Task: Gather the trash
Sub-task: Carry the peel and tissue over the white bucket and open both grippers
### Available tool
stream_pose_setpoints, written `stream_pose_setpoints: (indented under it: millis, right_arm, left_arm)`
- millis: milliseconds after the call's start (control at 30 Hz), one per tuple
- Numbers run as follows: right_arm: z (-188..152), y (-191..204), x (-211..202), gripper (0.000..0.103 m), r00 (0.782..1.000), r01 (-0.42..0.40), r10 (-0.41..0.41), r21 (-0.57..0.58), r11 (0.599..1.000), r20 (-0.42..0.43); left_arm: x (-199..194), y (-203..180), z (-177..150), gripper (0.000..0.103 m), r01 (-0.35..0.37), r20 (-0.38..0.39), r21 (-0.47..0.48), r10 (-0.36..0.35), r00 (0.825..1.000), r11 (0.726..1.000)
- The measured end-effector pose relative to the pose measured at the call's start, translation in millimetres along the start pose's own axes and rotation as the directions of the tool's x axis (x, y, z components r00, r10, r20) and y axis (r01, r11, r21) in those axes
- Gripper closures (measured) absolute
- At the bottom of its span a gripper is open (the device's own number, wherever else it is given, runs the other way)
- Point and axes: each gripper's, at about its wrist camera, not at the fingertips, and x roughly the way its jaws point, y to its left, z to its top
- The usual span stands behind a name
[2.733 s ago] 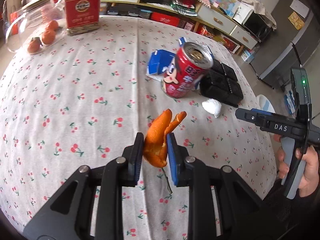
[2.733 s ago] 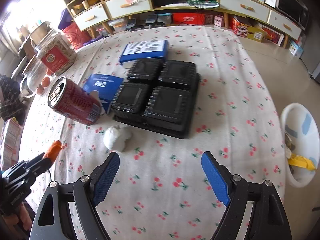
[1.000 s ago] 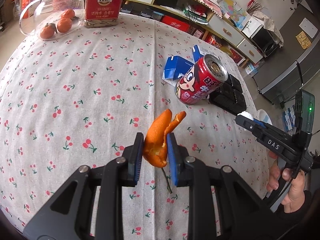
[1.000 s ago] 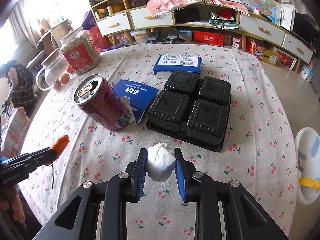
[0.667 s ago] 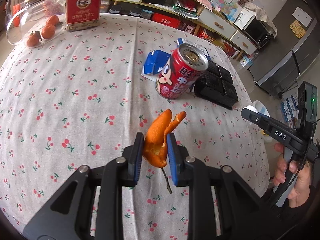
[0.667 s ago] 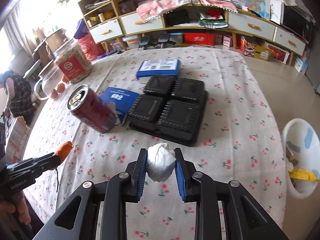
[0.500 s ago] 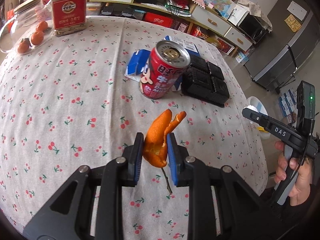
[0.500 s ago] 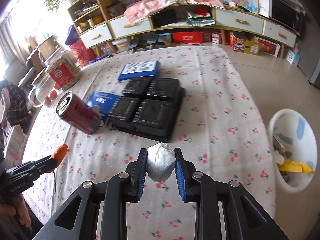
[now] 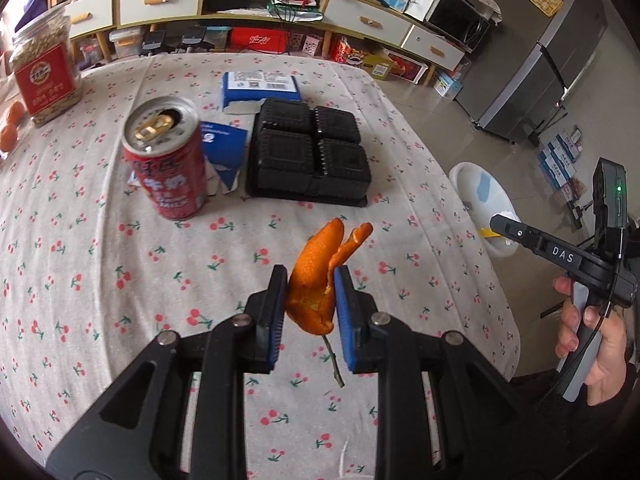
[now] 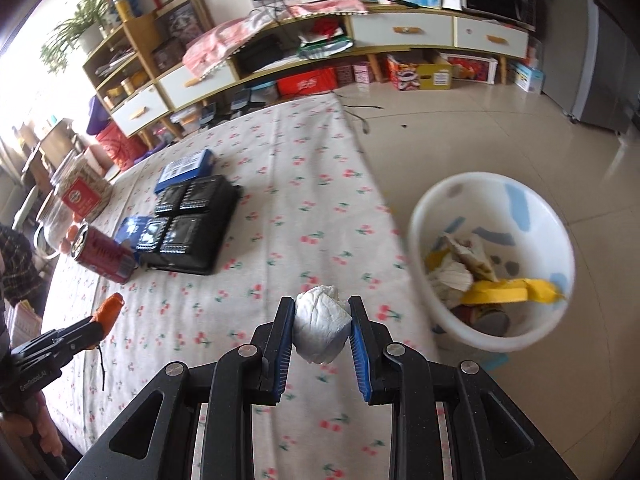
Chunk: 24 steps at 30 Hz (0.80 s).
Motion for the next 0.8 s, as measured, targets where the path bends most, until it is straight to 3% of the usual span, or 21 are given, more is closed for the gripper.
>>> stream_pose_setpoints:
  millis: [800]
  right_arm:
    - [7.9, -126.2, -38.6, 0.076, 0.997, 0.064, -0.069, 0.173, 0.983, 0.025]
  left_arm:
    - [73.5, -144.0, 45.1, 0.078, 0.151, -0.049, 0.115, -0.146, 0.988, 0.982]
